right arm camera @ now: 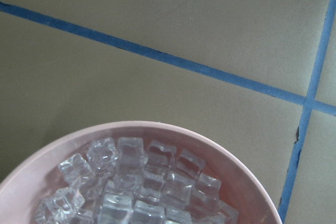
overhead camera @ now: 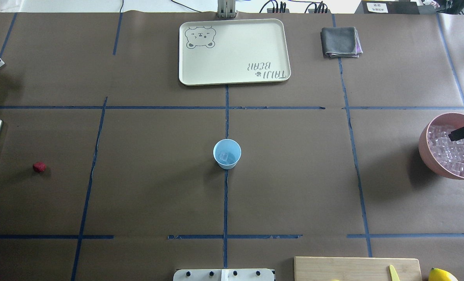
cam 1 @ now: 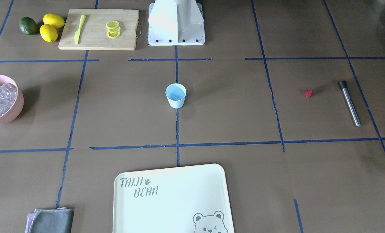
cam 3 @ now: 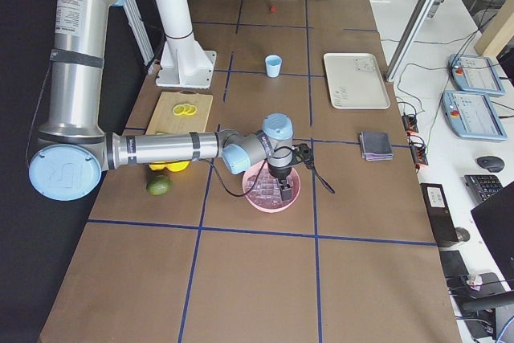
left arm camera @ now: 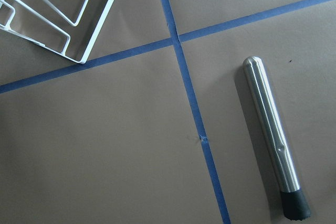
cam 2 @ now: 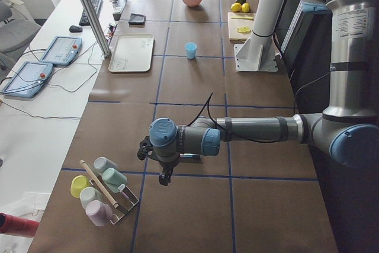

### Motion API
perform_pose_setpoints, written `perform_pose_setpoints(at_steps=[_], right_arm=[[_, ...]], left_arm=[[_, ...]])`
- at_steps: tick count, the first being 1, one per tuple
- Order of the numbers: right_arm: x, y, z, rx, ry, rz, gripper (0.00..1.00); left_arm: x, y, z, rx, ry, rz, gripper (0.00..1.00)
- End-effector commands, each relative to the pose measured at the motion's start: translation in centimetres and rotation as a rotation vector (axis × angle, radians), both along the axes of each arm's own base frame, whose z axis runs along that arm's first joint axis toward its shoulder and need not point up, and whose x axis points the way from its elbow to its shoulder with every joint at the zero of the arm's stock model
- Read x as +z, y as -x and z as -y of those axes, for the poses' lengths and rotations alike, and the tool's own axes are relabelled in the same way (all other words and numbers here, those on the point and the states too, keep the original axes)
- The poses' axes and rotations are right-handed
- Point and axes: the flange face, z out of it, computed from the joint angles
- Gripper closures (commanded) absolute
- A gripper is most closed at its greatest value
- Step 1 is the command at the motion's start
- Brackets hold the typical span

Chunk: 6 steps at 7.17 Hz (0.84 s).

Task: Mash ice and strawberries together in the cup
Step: 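Grasp a third ice cube from the bowl with the right gripper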

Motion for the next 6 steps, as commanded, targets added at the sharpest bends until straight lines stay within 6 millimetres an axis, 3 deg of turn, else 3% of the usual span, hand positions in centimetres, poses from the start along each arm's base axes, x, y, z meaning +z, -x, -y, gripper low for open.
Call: perform_pose_setpoints(at_steps=[1, 4, 5, 6], right_arm=[[0.21, 0.83, -0.33, -0.018, 0.007, -0.005, 0.07], [0.98, 0.44, -1.14, -0.018, 0.024, -0.013, 0.10], [0.98, 0.43, -1.14, -0.018, 0.024, -0.013, 0.16], [0.99, 0.44, -1.15, -0.019, 0.026, -0.012, 0.38]], left_arm=[[-0.01, 0.01, 0.00, 0.000, 0.000, 0.001, 0.00], [0.00, 0.00, -0.01, 0.000, 0.001, 0.000, 0.00], [0.00, 0.00, -0.01, 0.000, 0.001, 0.000, 0.00], [0.07, 0.00, -0.08, 0.000, 0.003, 0.000, 0.00]])
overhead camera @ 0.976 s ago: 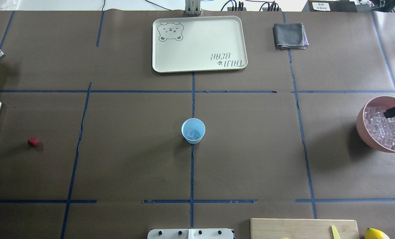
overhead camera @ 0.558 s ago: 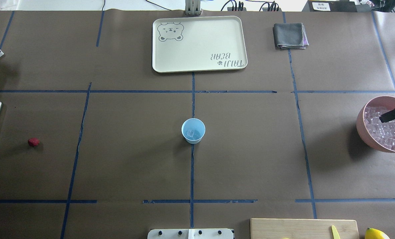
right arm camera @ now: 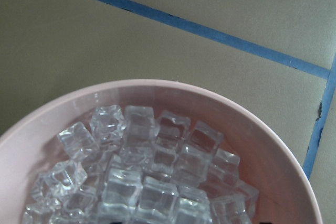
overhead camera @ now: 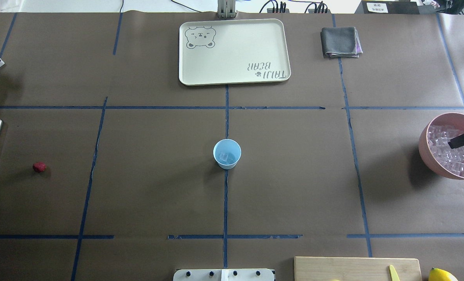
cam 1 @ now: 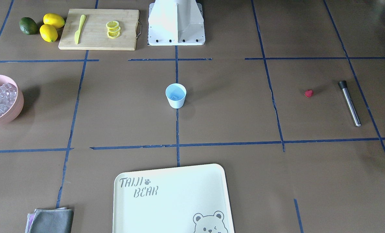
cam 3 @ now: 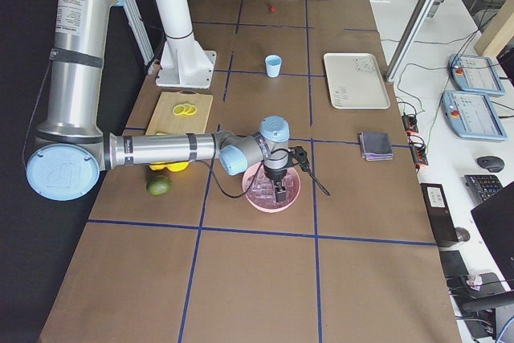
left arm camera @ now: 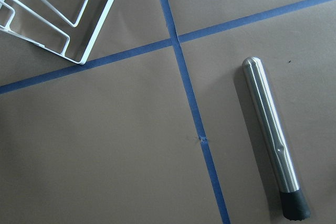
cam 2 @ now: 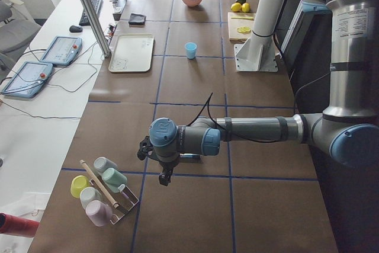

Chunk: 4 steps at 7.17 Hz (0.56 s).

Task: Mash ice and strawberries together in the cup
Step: 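Grasp a third ice cube from the bowl with the right gripper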

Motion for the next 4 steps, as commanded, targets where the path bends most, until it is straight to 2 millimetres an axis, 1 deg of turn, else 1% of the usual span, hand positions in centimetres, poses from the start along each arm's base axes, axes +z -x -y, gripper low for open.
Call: perform_pose_setpoints(at_steps=[1, 2, 3, 4], right_arm=[[-0.05, 0.06, -0.07, -0.004, 0.000, 0.002, 0.67], [-0.27, 0.05, 0.00, -0.003, -0.001, 0.006, 0.87], [-0.29, 0.07, -0.02, -0.005, 0.000, 0.008, 0.95], [-0.38, -0.02, -0.05, -0.003, -0.001, 0.009, 0.95]], left_arm=[[-0.01, 0.00, 0.01, 0.000, 0.000, 0.000, 0.00], [0.14, 0.00, -0.08, 0.000, 0.003, 0.000, 0.00], [0.14, 0.00, -0.08, 0.000, 0.003, 0.000, 0.00], [0.14, 0.00, -0.08, 0.000, 0.003, 0.000, 0.00]])
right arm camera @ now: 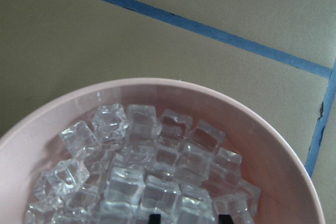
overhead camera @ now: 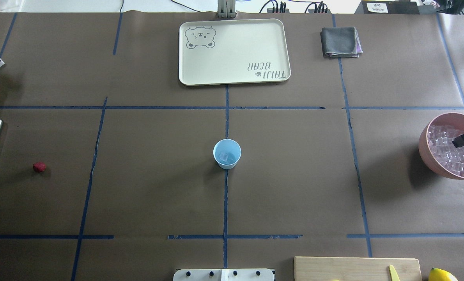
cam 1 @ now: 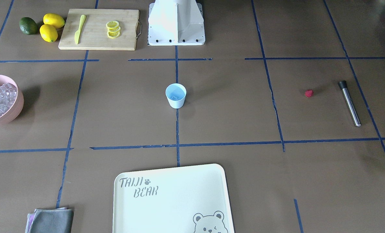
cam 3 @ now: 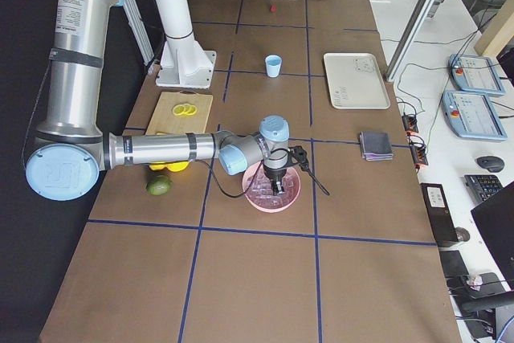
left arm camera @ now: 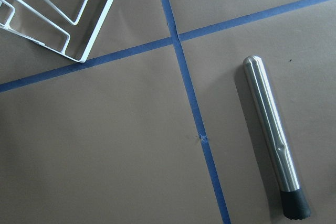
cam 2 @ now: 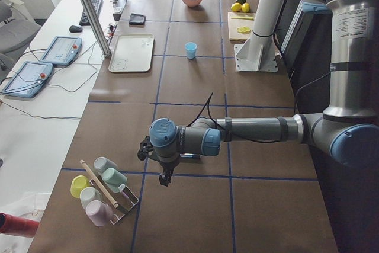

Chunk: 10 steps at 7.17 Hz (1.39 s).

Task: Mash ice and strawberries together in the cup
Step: 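Grasp a third ice cube from the bowl with the right gripper, then carry the ice cube with the right gripper over the blue cup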

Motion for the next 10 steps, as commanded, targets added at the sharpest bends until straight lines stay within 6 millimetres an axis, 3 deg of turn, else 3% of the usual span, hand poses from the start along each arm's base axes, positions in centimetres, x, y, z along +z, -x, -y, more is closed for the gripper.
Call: perform_pose_setpoints(at_steps=[1, 2, 3, 4, 5, 6, 7, 8, 9, 10], right_arm=[[-0.3, 0.0, 0.0, -0.001, -0.002, 0.006, 0.95], [-1.4, -0.1, 0.0, -0.001, -0.019, 0.018, 0.95], [-4.9, -0.8, 0.3, 0.017, -0.002, 0.015, 0.96], [-11.2, -1.0, 0.5, 0.022, 0.040, -0.005, 0.96], [-18.9, -0.4, 2.0, 0.023, 0.045, -0.008, 0.97], [-25.2, 0.6, 4.2, 0.034, 0.054, -0.009, 0.98], [-31.0, 3.4, 5.6, 0.059, 0.078, 0.005, 0.98], [-35.0, 8.9, 5.1, 0.096, 0.124, 0.035, 0.98], [-38.3, 13.2, 5.0, 0.140, 0.166, 0.056, 0.98], [-41.2, 16.3, 4.3, 0.155, 0.176, 0.081, 0.98]], left_arm=[[0.0, 0.0, 0.0, 0.000, 0.002, 0.000, 0.00], [0.0, 0.0, 0.1, 0.000, -0.001, 0.000, 0.00], [0.0, 0.0, 0.1, 0.000, -0.001, 0.000, 0.00], [-0.1, 0.0, 0.1, 0.000, -0.003, 0.000, 0.00], [-0.1, 0.0, 0.1, 0.000, -0.004, 0.000, 0.00], [-0.1, 0.0, 0.1, 0.000, -0.004, 0.000, 0.00], [-0.1, 0.0, 0.1, 0.000, -0.004, 0.000, 0.00], [-0.2, 0.0, 0.2, 0.000, -0.006, 0.000, 0.00], [-0.2, 0.0, 0.4, 0.000, -0.006, 0.001, 0.00], [-0.3, 0.0, 0.4, 0.000, -0.009, 0.000, 0.00]])
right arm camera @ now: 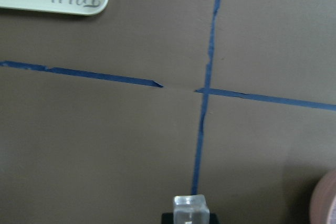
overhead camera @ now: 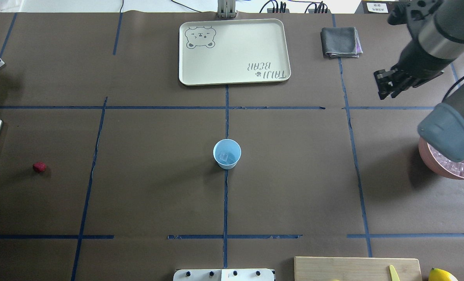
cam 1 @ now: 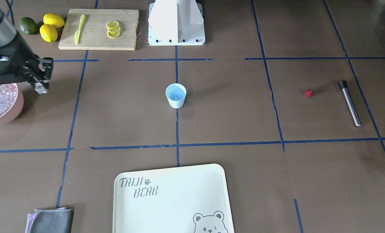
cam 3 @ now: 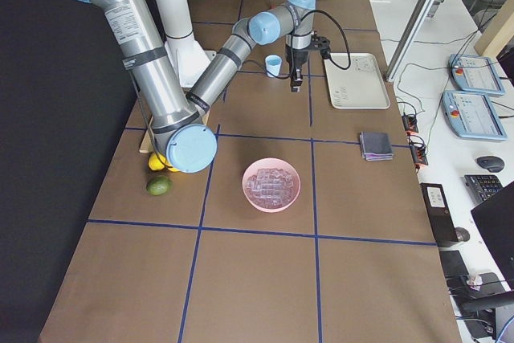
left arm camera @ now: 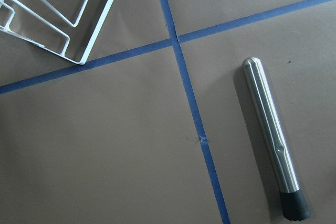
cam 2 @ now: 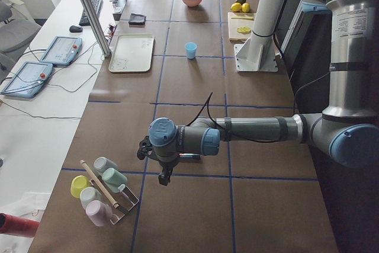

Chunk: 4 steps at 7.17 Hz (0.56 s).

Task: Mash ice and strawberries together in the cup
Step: 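Carry the ice cube with the right gripper over the blue cup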

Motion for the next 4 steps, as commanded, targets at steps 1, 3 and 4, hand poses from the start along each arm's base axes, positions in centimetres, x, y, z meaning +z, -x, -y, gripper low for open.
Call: perform_pose_setpoints(at_steps=[1, 3, 4], right_arm=[[-7.0, 7.6, -1.6, 0.058, 0.049, 0.047, 0.98], [-10.0, 15.2, -2.5, 0.108, 0.025, 0.112, 0.97], [-10.6, 20.3, -2.6, 0.156, 0.040, 0.150, 0.97]], left_arm=[[-0.1, 0.0, 0.1, 0.000, -0.001, 0.001, 0.00], [0.1, 0.0, 0.1, 0.000, 0.002, 0.001, 0.00], [0.1, 0.0, 0.1, 0.000, 0.002, 0.001, 0.00]])
